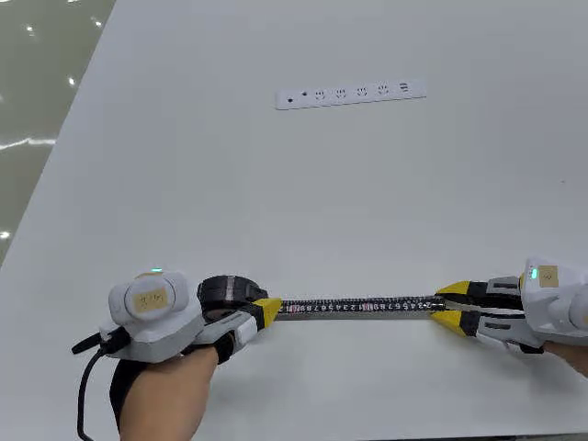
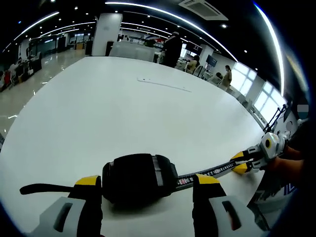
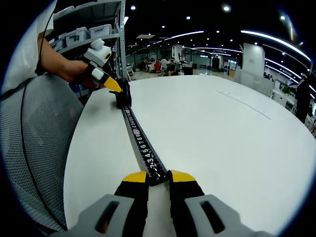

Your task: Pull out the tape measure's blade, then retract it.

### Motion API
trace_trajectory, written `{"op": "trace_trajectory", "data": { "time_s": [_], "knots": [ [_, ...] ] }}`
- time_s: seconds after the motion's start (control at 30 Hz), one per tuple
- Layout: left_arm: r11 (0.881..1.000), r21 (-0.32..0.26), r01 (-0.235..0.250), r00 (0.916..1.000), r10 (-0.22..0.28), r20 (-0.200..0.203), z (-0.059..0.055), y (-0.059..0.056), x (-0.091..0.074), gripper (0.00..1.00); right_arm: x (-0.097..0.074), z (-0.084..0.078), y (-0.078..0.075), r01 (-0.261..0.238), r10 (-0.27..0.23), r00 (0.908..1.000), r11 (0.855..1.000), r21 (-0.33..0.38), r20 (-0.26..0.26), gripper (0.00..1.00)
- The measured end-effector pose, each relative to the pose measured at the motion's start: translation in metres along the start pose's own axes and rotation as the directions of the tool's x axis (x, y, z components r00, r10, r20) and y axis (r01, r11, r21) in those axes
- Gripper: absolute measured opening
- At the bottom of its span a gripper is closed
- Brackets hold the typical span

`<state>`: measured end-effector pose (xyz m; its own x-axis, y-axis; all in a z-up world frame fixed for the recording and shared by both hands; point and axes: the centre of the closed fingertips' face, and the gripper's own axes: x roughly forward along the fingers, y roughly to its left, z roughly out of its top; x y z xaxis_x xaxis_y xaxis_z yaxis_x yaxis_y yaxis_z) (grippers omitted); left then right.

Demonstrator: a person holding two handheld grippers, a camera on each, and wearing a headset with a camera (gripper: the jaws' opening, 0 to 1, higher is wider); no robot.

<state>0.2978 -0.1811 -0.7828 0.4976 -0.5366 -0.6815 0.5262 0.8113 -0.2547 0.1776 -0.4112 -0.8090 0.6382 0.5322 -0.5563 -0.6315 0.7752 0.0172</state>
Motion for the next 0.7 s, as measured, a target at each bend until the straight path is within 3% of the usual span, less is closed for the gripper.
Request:
{"op": "trace_trajectory", "data": {
  "time_s": [0.17, 0.7],
  "knots": [
    [0.999, 0.010, -0.036, 0.9993, 0.036, -0.002, 0.000, 0.002, 0.001, 0.68, 0.000, 0.001, 0.001, -0.002, 0.002, 1.0000, 1.000, -0.001, -0.002, 0.15],
    [0.996, -0.005, -0.088, 0.9961, 0.088, -0.013, 0.000, 0.010, 0.004, 0.62, -0.001, -0.001, 0.000, 0.005, -0.005, 0.9999, 1.000, 0.008, 0.011, 0.14]
  ]
}}
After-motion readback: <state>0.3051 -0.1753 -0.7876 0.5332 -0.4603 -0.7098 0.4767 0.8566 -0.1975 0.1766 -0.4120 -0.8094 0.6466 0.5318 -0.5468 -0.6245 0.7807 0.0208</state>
